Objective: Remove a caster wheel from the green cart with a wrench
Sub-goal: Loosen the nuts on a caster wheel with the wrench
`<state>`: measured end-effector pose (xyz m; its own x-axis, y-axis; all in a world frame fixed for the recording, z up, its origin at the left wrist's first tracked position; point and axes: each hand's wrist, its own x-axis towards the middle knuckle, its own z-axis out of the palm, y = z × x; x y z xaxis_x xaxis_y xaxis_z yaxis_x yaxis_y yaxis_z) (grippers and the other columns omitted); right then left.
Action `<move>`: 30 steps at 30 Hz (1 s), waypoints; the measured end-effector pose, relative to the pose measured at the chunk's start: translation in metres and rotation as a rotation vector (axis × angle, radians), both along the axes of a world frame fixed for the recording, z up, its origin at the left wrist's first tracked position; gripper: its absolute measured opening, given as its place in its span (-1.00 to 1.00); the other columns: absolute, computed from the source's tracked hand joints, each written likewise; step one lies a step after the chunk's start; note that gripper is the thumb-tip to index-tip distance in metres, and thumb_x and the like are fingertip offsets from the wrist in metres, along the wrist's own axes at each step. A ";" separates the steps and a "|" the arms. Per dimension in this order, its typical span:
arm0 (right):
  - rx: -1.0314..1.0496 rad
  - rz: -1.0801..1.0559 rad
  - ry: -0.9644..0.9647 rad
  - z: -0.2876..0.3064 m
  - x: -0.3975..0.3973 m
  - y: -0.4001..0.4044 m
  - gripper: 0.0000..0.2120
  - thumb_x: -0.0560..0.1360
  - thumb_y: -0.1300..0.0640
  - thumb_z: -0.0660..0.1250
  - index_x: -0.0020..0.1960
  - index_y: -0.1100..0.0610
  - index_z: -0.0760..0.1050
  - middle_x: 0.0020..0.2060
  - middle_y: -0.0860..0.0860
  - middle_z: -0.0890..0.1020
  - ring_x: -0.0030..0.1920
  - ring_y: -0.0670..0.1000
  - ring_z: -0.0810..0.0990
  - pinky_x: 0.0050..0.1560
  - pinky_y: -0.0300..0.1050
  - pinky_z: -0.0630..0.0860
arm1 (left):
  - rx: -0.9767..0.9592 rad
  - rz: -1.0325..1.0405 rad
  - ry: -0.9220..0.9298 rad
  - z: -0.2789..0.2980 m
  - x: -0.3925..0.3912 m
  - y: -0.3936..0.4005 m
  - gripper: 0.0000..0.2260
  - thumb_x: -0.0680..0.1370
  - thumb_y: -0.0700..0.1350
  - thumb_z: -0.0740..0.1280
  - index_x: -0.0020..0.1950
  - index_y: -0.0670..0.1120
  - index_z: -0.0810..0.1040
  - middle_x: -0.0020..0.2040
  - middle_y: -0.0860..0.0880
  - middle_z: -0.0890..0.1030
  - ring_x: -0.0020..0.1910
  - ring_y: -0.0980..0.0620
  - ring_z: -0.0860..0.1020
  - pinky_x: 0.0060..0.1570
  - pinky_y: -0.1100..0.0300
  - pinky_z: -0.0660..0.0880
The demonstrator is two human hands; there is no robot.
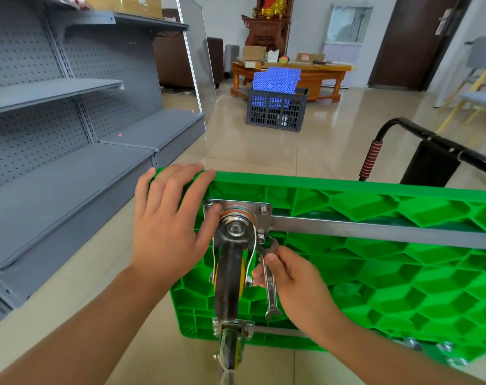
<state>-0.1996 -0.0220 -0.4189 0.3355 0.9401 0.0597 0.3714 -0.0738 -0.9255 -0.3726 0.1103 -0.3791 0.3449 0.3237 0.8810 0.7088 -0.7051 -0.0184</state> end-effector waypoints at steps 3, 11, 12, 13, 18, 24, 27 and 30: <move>0.015 0.005 -0.022 -0.001 -0.006 0.000 -0.76 0.69 0.12 0.15 0.00 0.12 0.57 -0.22 -0.06 0.69 -0.20 -0.26 0.65 -0.16 -0.49 0.44 | -0.004 -0.001 0.000 0.000 0.000 0.001 -0.64 0.63 -0.01 0.31 0.36 -0.16 0.56 0.32 -0.13 0.56 0.33 -0.22 0.50 0.45 -0.22 0.25; 0.065 -0.017 -0.200 0.000 -0.003 0.005 -0.76 0.68 0.03 0.15 -0.11 0.04 0.48 -0.35 0.00 0.61 -0.39 -0.07 0.59 -0.33 -0.09 0.56 | -0.013 0.000 0.000 0.000 0.001 0.002 -0.63 0.63 -0.01 0.31 0.37 -0.15 0.55 0.33 -0.13 0.56 0.34 -0.22 0.50 0.45 -0.24 0.25; 0.078 -0.015 -0.385 0.000 0.003 0.005 -0.77 0.67 -0.01 0.15 -0.13 0.02 0.43 -0.41 -0.03 0.55 -0.46 -0.05 0.52 -0.44 -0.06 0.48 | -0.011 0.000 0.003 0.000 0.001 0.002 -0.63 0.63 -0.01 0.31 0.37 -0.15 0.55 0.33 -0.13 0.56 0.34 -0.22 0.50 0.45 -0.23 0.24; 0.107 -0.020 -0.608 0.002 0.010 0.004 -0.78 0.66 -0.03 0.17 -0.14 -0.01 0.38 -0.46 -0.07 0.48 -0.52 -0.06 0.44 -0.54 -0.10 0.33 | -0.009 0.001 0.006 -0.001 0.001 0.002 -0.63 0.63 0.00 0.31 0.38 -0.15 0.55 0.33 -0.13 0.56 0.34 -0.22 0.50 0.46 -0.22 0.24; 0.142 -0.044 -1.271 0.032 0.026 0.002 -0.82 0.42 0.06 0.51 -0.20 0.03 0.50 -0.50 -0.03 0.53 -0.60 0.09 0.49 -0.50 -0.22 0.14 | -0.002 0.008 0.005 -0.001 0.000 0.002 -0.63 0.63 -0.01 0.31 0.38 -0.15 0.55 0.32 -0.13 0.56 0.34 -0.22 0.50 0.46 -0.21 0.24; -0.035 0.096 -0.753 0.014 0.033 -0.011 -0.76 0.68 -0.08 0.07 -0.06 0.00 0.40 -0.38 -0.03 0.52 -0.40 -0.01 0.51 -0.36 0.02 0.44 | -0.007 -0.003 0.010 -0.001 -0.001 0.001 -0.62 0.63 0.00 0.32 0.39 -0.14 0.54 0.33 -0.12 0.55 0.34 -0.21 0.50 0.47 -0.20 0.22; 0.004 0.093 -0.283 0.008 0.026 -0.017 -0.76 0.68 0.00 0.10 -0.06 0.00 0.48 -0.25 -0.03 0.65 -0.30 -0.06 0.65 -0.18 -0.10 0.60 | -0.012 0.005 0.008 0.000 0.000 0.000 -0.62 0.63 0.00 0.31 0.39 -0.14 0.54 0.33 -0.12 0.55 0.34 -0.22 0.49 0.47 -0.21 0.22; 0.017 0.062 -0.075 0.005 0.017 -0.012 -0.78 0.69 0.07 0.12 0.01 0.04 0.54 -0.18 -0.01 0.70 -0.20 -0.06 0.71 -0.06 -0.15 0.63 | -0.019 0.007 0.005 -0.001 0.001 0.001 -0.63 0.64 0.01 0.30 0.39 -0.14 0.54 0.33 -0.12 0.55 0.35 -0.21 0.49 0.47 -0.22 0.22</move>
<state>-0.1827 -0.0344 -0.4142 0.2711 0.9575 0.0989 0.4434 -0.0330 -0.8957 -0.3716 0.1110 -0.3800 0.3464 0.3433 0.8730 0.7140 -0.7001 -0.0081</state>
